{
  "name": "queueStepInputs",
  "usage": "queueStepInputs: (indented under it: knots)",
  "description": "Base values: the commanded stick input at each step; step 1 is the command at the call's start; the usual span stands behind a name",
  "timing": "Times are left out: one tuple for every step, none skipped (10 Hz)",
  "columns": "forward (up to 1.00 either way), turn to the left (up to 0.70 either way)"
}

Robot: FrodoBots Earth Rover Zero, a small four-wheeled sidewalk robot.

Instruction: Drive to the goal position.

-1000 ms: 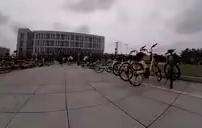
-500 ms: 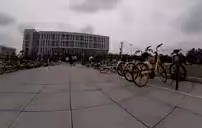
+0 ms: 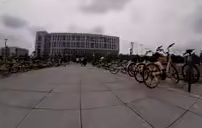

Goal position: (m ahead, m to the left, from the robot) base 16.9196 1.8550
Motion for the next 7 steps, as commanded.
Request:
queueStepInputs:
  knots:
    - [0.00,0.00]
    - [0.00,0.00]
    - [0.00,0.00]
    - [0.00,0.00]
    - [0.00,0.00]
    - [0.09,0.01]
    - [0.46,0.01]
